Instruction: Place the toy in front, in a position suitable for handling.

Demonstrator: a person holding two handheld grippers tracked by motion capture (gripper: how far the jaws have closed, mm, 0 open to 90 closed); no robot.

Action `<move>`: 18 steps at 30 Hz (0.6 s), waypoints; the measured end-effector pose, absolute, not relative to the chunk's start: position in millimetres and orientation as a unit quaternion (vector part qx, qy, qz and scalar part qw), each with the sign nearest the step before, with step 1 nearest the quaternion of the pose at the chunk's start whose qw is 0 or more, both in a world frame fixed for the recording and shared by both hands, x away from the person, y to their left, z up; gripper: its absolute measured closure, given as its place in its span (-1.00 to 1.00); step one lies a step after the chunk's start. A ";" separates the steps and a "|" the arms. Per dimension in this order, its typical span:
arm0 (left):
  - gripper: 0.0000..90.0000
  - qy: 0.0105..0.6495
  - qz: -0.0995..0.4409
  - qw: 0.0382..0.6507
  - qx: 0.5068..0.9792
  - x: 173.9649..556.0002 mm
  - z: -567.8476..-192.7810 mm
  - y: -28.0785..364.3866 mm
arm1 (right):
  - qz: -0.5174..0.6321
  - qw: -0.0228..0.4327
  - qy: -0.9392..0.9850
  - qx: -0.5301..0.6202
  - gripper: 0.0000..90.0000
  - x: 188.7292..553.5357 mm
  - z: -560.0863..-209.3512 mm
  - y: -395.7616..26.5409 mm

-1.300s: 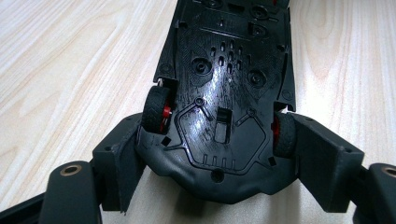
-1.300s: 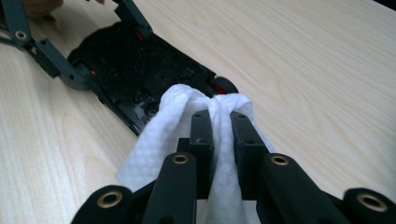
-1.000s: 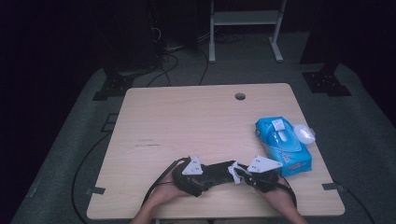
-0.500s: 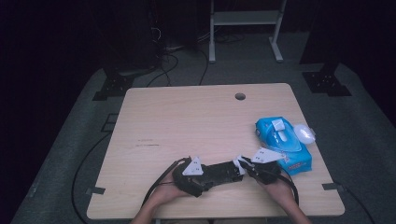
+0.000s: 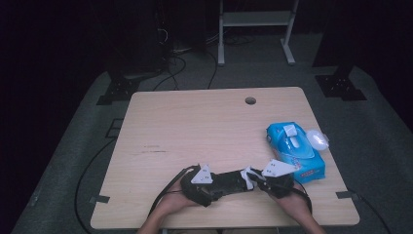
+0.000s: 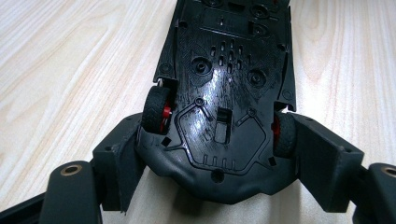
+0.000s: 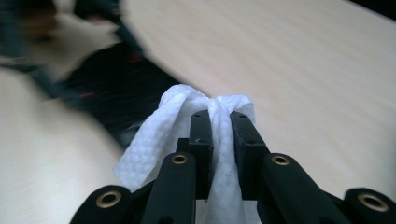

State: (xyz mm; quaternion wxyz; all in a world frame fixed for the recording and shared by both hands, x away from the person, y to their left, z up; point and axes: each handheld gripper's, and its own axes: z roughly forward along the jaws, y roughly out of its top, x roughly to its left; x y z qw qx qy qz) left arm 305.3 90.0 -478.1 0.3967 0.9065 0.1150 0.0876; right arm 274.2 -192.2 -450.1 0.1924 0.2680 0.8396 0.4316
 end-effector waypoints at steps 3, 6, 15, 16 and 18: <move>-0.47 0.116 0.091 0.396 0.906 305.8 -478.0 90.4 | 0.436 0.176 0.850 0.236 0.77 264.1 -451.9 -189.3; -0.47 0.120 0.091 0.398 0.905 305.5 -477.2 89.9 | 0.417 0.183 0.859 0.234 0.77 261.2 -456.2 -194.6; -0.47 0.119 0.094 0.399 0.904 305.6 -477.6 90.2 | 0.414 0.184 0.865 0.218 0.77 261.7 -455.5 -174.0; -0.47 0.121 0.090 0.402 0.903 306.3 -477.8 91.0 | 0.414 0.177 0.864 0.226 0.78 264.0 -456.1 -174.9; -0.48 0.122 0.090 0.403 0.902 306.5 -477.9 91.1 | 0.418 0.169 0.860 0.240 0.78 266.0 -455.9 -178.6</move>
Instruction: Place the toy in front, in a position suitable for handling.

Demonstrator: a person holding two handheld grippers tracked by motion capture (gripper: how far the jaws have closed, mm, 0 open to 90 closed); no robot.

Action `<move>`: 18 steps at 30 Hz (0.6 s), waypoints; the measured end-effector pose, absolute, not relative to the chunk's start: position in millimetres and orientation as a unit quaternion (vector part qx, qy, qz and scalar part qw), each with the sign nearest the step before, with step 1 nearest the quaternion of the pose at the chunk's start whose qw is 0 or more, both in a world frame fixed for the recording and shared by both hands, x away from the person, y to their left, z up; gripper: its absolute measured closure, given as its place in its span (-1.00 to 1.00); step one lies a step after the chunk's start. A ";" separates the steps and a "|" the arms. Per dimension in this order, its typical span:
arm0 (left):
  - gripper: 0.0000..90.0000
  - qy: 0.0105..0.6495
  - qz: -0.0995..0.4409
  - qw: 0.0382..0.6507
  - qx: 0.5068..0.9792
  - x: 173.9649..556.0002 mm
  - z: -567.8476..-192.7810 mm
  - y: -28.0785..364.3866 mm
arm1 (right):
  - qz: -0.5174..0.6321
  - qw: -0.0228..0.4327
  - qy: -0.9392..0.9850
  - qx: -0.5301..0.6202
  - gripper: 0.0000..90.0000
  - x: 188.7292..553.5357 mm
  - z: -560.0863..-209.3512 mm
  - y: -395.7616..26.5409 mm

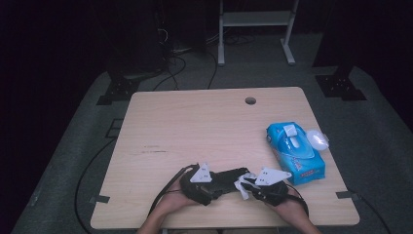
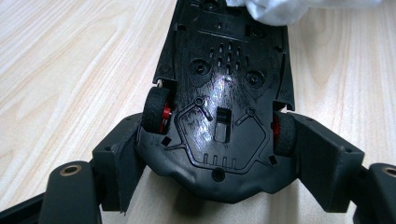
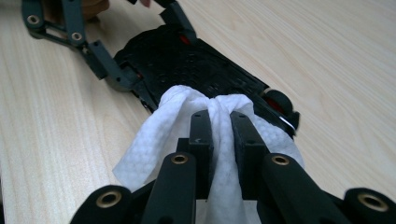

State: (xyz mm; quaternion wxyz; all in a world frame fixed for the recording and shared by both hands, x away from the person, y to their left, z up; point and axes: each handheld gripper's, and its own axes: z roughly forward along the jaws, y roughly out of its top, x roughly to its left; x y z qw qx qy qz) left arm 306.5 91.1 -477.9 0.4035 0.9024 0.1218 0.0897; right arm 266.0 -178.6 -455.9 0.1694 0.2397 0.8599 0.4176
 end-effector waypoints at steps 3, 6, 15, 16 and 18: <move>-0.48 0.120 0.092 0.401 0.903 306.0 -477.8 90.5 | 0.417 0.171 0.859 0.242 0.78 265.8 -455.8 -180.0; -0.47 0.118 0.100 0.396 0.905 305.2 -477.5 90.6 | 0.413 0.174 0.859 0.245 0.78 265.0 -455.2 -177.9; -0.47 0.113 0.103 0.394 0.906 305.4 -477.5 87.6 | 0.408 0.159 0.880 0.183 0.78 265.9 -455.9 -135.9; -0.47 0.113 0.103 0.395 0.906 305.3 -477.6 87.6 | 0.407 0.155 0.883 0.178 0.78 267.8 -455.6 -131.2; -0.47 0.113 0.103 0.396 0.906 305.2 -477.6 87.1 | 0.405 0.141 0.887 0.170 0.78 271.9 -454.2 -122.5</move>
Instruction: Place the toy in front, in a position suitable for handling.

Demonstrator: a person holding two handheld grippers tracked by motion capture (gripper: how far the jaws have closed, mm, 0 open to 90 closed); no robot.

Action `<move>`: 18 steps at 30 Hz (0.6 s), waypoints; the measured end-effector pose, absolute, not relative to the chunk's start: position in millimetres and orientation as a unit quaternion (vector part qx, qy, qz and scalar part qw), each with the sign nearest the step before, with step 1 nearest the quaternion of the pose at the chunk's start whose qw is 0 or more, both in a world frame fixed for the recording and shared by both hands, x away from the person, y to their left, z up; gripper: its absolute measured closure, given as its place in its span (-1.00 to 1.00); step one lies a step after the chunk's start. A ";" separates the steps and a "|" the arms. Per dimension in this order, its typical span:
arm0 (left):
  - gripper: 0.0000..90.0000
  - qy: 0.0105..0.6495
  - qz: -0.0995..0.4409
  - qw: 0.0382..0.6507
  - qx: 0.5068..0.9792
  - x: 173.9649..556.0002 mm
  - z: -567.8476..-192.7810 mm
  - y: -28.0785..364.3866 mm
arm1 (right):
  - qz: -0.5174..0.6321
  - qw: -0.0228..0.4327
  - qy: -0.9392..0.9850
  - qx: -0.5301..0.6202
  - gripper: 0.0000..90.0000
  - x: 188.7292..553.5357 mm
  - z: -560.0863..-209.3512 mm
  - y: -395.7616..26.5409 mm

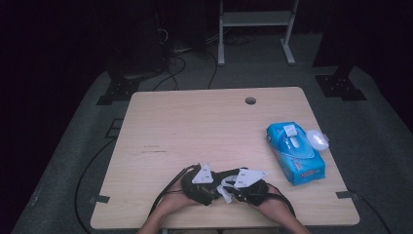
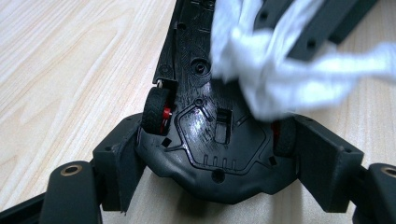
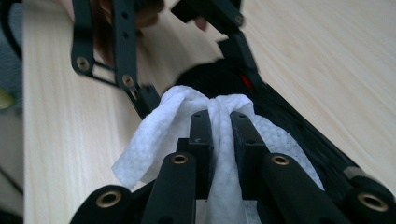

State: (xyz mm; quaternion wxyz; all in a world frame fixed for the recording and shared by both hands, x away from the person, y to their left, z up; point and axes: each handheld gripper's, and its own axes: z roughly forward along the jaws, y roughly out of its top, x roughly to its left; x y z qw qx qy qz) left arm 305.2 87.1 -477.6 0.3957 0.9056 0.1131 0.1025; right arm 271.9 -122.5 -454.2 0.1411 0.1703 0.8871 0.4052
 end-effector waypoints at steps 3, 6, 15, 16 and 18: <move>-0.47 0.111 0.102 0.394 0.907 305.0 -477.3 86.6 | 0.400 0.130 0.893 0.158 0.78 276.1 -453.1 -109.3; -0.47 0.111 0.101 0.396 0.906 304.3 -477.3 85.5 | 0.398 0.122 0.896 0.156 0.77 281.6 -451.1 -98.3; -0.47 0.109 0.098 0.396 0.906 304.2 -477.2 84.5 | 0.398 0.133 0.888 0.188 0.78 293.8 -447.3 -92.4; -0.47 0.109 0.098 0.397 0.906 304.2 -477.2 84.4 | 0.399 0.137 0.885 0.195 0.78 293.6 -447.2 -92.2; -0.47 0.110 0.097 0.398 0.906 304.1 -477.6 84.6 | 0.394 0.153 0.888 0.179 0.78 291.0 -448.2 -89.5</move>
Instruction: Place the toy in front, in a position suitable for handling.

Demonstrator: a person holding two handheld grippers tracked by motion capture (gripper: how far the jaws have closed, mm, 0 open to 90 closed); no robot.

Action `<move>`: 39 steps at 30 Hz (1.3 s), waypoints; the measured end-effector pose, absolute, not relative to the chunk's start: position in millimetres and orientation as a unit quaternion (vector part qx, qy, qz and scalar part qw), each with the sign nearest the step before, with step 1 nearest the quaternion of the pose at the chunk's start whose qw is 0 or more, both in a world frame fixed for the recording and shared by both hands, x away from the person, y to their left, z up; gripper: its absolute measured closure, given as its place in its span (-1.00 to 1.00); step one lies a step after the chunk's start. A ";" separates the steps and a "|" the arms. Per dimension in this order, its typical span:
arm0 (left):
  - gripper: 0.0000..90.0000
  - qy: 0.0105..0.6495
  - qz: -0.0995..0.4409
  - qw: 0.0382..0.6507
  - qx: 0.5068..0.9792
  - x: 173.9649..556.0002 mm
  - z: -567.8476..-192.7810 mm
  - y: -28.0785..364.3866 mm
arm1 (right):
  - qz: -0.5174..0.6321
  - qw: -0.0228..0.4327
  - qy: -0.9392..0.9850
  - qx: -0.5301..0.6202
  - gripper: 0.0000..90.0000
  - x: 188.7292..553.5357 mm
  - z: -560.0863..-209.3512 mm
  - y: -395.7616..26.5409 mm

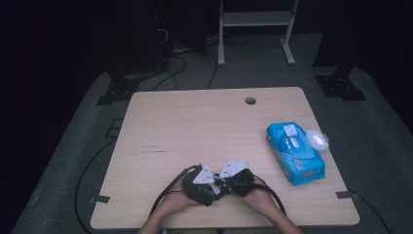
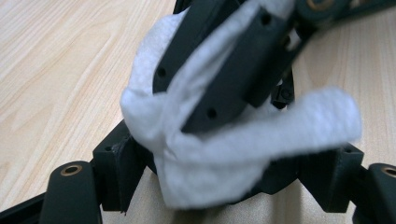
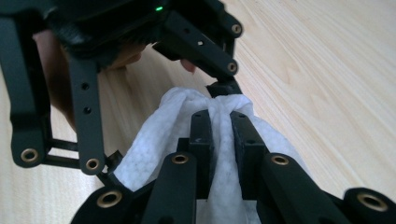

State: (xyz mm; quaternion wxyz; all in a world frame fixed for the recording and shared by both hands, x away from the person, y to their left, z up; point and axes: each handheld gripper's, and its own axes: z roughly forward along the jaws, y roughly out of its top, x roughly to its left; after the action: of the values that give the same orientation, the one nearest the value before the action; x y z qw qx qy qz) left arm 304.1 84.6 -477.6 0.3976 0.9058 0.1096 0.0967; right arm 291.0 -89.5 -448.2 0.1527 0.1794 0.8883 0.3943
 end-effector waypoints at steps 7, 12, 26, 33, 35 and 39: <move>-0.47 0.109 0.095 0.398 0.906 303.9 -477.6 86.0 | 0.390 0.172 0.881 0.205 0.78 294.2 -446.0 -108.4; -0.47 0.107 0.093 0.402 0.905 304.7 -478.0 84.1 | 0.399 0.177 0.866 0.243 0.78 294.6 -445.9 -137.7; -0.47 0.107 0.089 0.401 0.906 305.5 -478.0 88.8 | 0.404 0.159 0.871 0.230 0.78 299.0 -445.6 -120.4; -0.47 0.104 0.091 0.398 0.907 304.7 -477.2 87.7 | 0.401 0.164 0.872 0.228 0.77 292.3 -445.9 -138.4; -0.47 0.107 0.078 0.403 0.905 306.7 -477.3 89.4 | 0.408 0.158 0.869 0.232 0.75 292.3 -446.6 -149.0; -0.47 0.107 0.075 0.404 0.906 307.9 -477.4 90.3 | 0.416 0.142 0.864 0.246 0.74 288.7 -448.2 -171.7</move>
State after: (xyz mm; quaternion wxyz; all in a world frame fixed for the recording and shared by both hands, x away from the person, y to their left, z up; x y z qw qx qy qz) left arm 307.9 90.3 -477.4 0.4036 0.9055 0.1069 0.0751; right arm 288.7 -171.7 -448.2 0.1422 0.2458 0.8637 0.4164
